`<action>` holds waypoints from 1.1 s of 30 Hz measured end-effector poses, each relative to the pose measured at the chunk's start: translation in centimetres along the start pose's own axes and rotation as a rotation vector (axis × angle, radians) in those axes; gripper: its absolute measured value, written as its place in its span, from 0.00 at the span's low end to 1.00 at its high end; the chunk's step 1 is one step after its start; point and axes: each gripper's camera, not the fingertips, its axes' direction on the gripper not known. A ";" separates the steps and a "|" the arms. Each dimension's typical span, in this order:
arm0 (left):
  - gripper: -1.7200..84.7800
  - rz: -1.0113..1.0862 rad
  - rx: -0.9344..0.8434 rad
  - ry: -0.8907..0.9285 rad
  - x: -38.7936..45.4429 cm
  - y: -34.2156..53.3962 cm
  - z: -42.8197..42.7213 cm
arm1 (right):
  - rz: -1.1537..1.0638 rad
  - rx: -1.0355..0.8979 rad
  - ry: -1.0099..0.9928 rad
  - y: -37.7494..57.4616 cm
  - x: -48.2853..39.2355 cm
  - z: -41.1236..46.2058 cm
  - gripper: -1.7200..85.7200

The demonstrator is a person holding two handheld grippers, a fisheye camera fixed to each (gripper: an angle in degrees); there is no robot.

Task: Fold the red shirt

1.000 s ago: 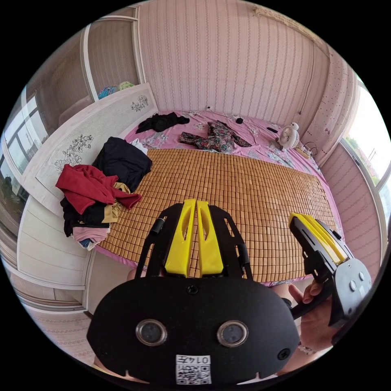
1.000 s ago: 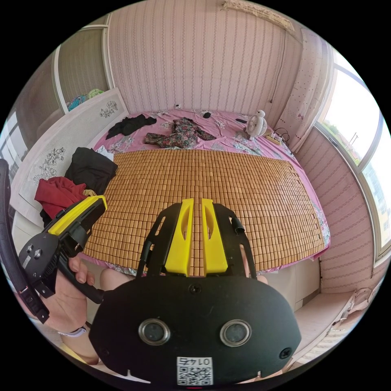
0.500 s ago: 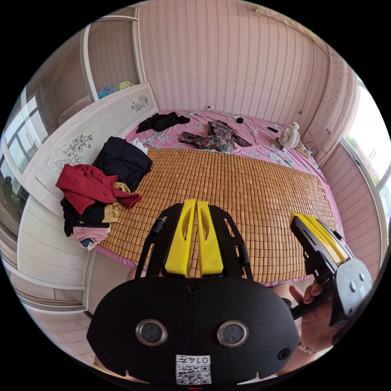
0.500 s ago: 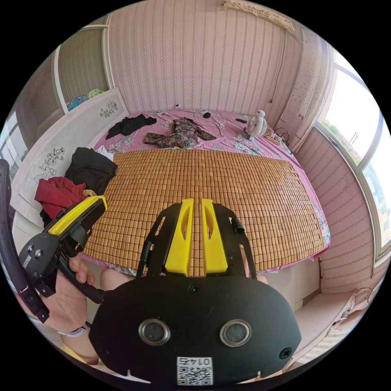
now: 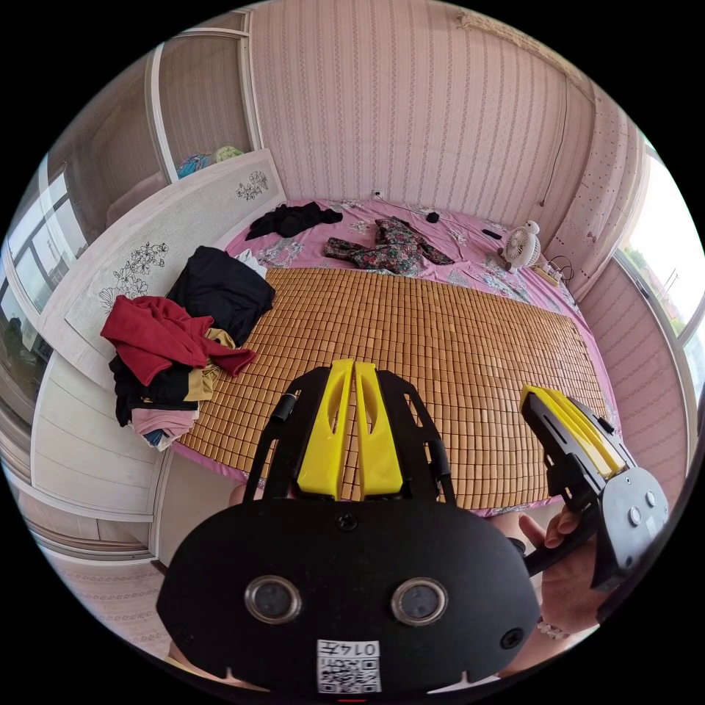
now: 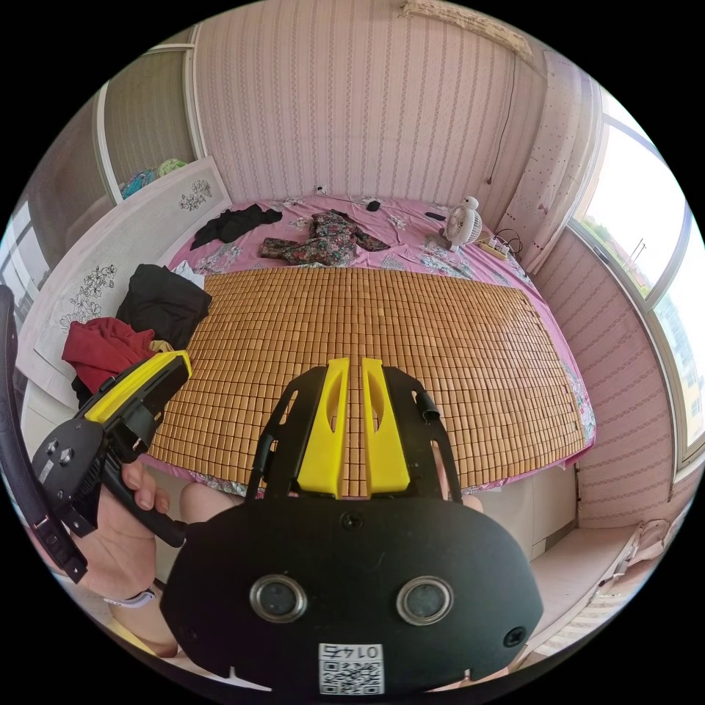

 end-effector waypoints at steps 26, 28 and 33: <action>0.01 0.001 -0.009 0.007 0.1 -0.8 0.9 | 0.006 -0.004 0.004 0.3 0.8 0.2 0.04; 0.01 0.001 -0.007 0.005 0.1 -1.0 0.9 | 0.008 -0.005 0.005 0.3 0.9 0.2 0.04; 0.01 0.008 -0.002 0.002 0.3 -1.2 1.0 | 0.008 -0.004 0.006 0.4 0.9 0.3 0.04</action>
